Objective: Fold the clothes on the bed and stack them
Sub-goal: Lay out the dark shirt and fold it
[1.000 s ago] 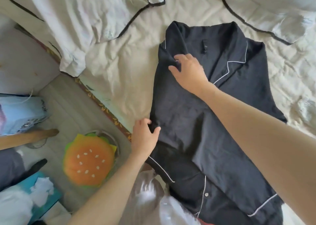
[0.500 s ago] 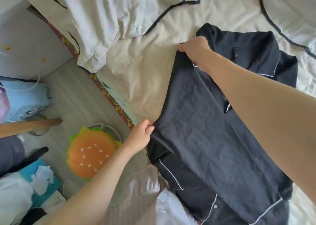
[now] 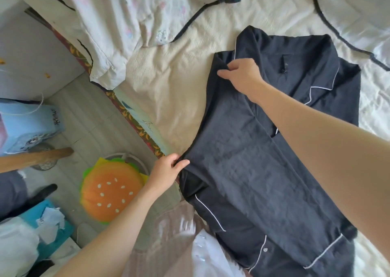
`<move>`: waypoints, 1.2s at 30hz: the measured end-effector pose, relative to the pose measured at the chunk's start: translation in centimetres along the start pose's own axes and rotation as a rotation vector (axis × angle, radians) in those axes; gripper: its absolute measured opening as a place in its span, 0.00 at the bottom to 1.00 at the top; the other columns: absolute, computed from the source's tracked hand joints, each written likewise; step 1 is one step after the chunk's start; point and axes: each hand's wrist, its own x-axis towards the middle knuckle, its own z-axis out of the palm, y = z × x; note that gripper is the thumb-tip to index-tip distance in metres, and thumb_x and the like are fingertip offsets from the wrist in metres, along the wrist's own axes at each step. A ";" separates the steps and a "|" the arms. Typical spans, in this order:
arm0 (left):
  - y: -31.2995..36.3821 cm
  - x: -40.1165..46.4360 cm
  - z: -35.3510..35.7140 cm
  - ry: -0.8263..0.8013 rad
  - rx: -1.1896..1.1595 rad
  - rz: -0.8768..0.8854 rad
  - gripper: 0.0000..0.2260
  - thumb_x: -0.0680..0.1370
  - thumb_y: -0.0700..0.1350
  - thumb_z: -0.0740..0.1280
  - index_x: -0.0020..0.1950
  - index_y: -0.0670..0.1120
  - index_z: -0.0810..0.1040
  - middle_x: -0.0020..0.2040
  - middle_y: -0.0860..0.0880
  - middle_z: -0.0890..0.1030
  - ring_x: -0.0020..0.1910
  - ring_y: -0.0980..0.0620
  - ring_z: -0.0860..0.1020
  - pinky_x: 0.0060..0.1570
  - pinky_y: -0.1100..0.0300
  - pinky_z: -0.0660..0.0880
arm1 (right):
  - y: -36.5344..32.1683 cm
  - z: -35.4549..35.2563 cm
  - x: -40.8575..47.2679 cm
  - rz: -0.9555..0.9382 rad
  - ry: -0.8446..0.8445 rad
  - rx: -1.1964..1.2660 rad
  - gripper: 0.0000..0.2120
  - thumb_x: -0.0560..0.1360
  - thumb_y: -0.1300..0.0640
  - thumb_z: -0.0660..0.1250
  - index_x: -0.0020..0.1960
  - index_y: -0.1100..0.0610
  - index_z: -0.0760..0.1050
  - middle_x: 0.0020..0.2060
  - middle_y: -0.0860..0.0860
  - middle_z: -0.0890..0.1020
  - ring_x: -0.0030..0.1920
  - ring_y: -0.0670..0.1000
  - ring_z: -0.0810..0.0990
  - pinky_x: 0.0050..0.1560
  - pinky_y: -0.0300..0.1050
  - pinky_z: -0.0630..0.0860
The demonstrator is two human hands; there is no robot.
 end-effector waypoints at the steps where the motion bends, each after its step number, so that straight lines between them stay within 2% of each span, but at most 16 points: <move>1: 0.0 0.1 0.0 -0.004 0.002 -0.002 0.15 0.78 0.50 0.66 0.38 0.41 0.73 0.34 0.45 0.77 0.33 0.51 0.74 0.33 0.63 0.67 | 0.0 0.2 -0.1 -0.014 0.011 -0.020 0.18 0.76 0.54 0.67 0.54 0.69 0.76 0.43 0.56 0.78 0.43 0.52 0.75 0.47 0.42 0.72; 3: -0.2 0.2 0.1 -0.035 -0.062 -0.043 0.12 0.78 0.51 0.66 0.49 0.42 0.77 0.44 0.46 0.81 0.44 0.52 0.79 0.43 0.60 0.74 | 0.3 0.5 -0.9 -0.072 0.052 -0.102 0.15 0.77 0.51 0.65 0.57 0.61 0.76 0.46 0.50 0.77 0.47 0.47 0.73 0.46 0.39 0.67; 5: -0.4 0.0 0.2 -0.052 -0.158 -0.106 0.12 0.77 0.51 0.67 0.57 0.48 0.75 0.51 0.51 0.80 0.51 0.54 0.78 0.49 0.62 0.75 | 1.4 0.5 -2.5 -0.142 0.100 -0.180 0.15 0.78 0.50 0.63 0.61 0.57 0.74 0.52 0.51 0.76 0.50 0.49 0.73 0.48 0.39 0.66; 8: -0.5 -0.7 0.6 -0.071 -0.225 -0.137 0.13 0.76 0.49 0.69 0.58 0.50 0.72 0.52 0.54 0.80 0.52 0.58 0.78 0.46 0.69 0.73 | 4.5 0.2 -6.1 -0.238 0.135 -0.270 0.18 0.79 0.52 0.63 0.66 0.57 0.71 0.60 0.55 0.74 0.60 0.55 0.72 0.59 0.48 0.68; 12: -1.6 -2.1 2.5 -0.049 -0.198 -0.146 0.10 0.78 0.45 0.67 0.59 0.49 0.73 0.53 0.52 0.80 0.52 0.56 0.78 0.46 0.67 0.72 | 9.5 0.6 -12.4 -0.321 0.147 -0.355 0.21 0.78 0.54 0.64 0.70 0.58 0.68 0.68 0.54 0.71 0.67 0.56 0.68 0.66 0.52 0.64; 14: -2.4 -3.0 3.9 0.020 -0.146 -0.166 0.06 0.80 0.46 0.63 0.56 0.46 0.75 0.52 0.49 0.80 0.53 0.52 0.77 0.48 0.61 0.70 | 12.2 1.1 -15.5 -0.333 0.109 -0.410 0.23 0.78 0.53 0.64 0.71 0.58 0.68 0.70 0.55 0.69 0.71 0.56 0.65 0.69 0.52 0.62; 16: -3.0 -3.8 5.2 0.128 -0.109 -0.173 0.09 0.82 0.46 0.60 0.54 0.41 0.74 0.52 0.45 0.78 0.52 0.47 0.75 0.48 0.57 0.68 | 15.2 1.7 -18.4 -0.335 0.051 -0.485 0.24 0.79 0.52 0.62 0.73 0.56 0.65 0.73 0.54 0.65 0.74 0.54 0.60 0.72 0.51 0.57; 20: -3.3 -5.3 6.4 0.378 -0.003 -0.098 0.08 0.83 0.44 0.55 0.54 0.42 0.71 0.49 0.44 0.73 0.48 0.47 0.70 0.46 0.57 0.64 | 21.3 3.0 -23.2 -0.343 -0.034 -0.613 0.26 0.80 0.47 0.59 0.76 0.52 0.59 0.76 0.51 0.57 0.77 0.52 0.51 0.74 0.53 0.48; 25: -3.1 -6.3 7.2 0.511 -0.007 -0.021 0.14 0.83 0.48 0.53 0.60 0.41 0.71 0.51 0.46 0.72 0.49 0.47 0.70 0.49 0.55 0.67 | 28.3 3.4 -28.5 -0.277 -0.025 -0.695 0.29 0.80 0.46 0.59 0.77 0.50 0.55 0.77 0.51 0.52 0.77 0.53 0.49 0.74 0.58 0.48; 28: -3.7 -7.2 8.6 0.400 -0.235 -0.117 0.15 0.81 0.55 0.58 0.59 0.45 0.70 0.53 0.46 0.75 0.52 0.46 0.75 0.54 0.48 0.75 | 30.9 3.4 -30.6 -0.265 0.023 -0.690 0.30 0.79 0.48 0.61 0.77 0.52 0.55 0.77 0.53 0.55 0.77 0.56 0.52 0.74 0.59 0.50; 30: -4.7 -7.9 9.9 0.297 -0.270 -0.165 0.12 0.80 0.52 0.61 0.57 0.45 0.72 0.55 0.43 0.77 0.51 0.46 0.77 0.55 0.46 0.76 | 31.9 3.6 -31.4 -0.287 0.069 -0.672 0.30 0.77 0.51 0.64 0.76 0.55 0.59 0.76 0.55 0.59 0.76 0.58 0.56 0.73 0.61 0.52; 32: -6.1 -8.8 11.0 0.238 -0.208 -0.163 0.09 0.80 0.48 0.63 0.55 0.44 0.75 0.53 0.41 0.79 0.49 0.47 0.76 0.51 0.50 0.75 | 32.5 3.9 -31.7 -0.302 0.099 -0.678 0.29 0.77 0.51 0.65 0.75 0.55 0.61 0.75 0.56 0.60 0.75 0.58 0.57 0.73 0.61 0.52; 34: -7.6 -9.9 11.9 0.160 -0.163 -0.148 0.09 0.80 0.46 0.64 0.57 0.43 0.76 0.51 0.45 0.79 0.48 0.50 0.75 0.47 0.58 0.72 | 33.1 4.1 -32.1 -0.315 0.123 -0.685 0.29 0.77 0.52 0.66 0.75 0.56 0.62 0.75 0.57 0.61 0.75 0.59 0.58 0.72 0.62 0.52; 36: -8.9 -11.2 12.7 0.096 -0.210 -0.129 0.11 0.79 0.44 0.66 0.59 0.42 0.77 0.53 0.49 0.81 0.51 0.52 0.77 0.49 0.61 0.71 | 33.9 4.2 -32.6 -0.324 0.136 -0.694 0.29 0.76 0.53 0.67 0.74 0.57 0.64 0.74 0.58 0.63 0.74 0.60 0.60 0.71 0.63 0.54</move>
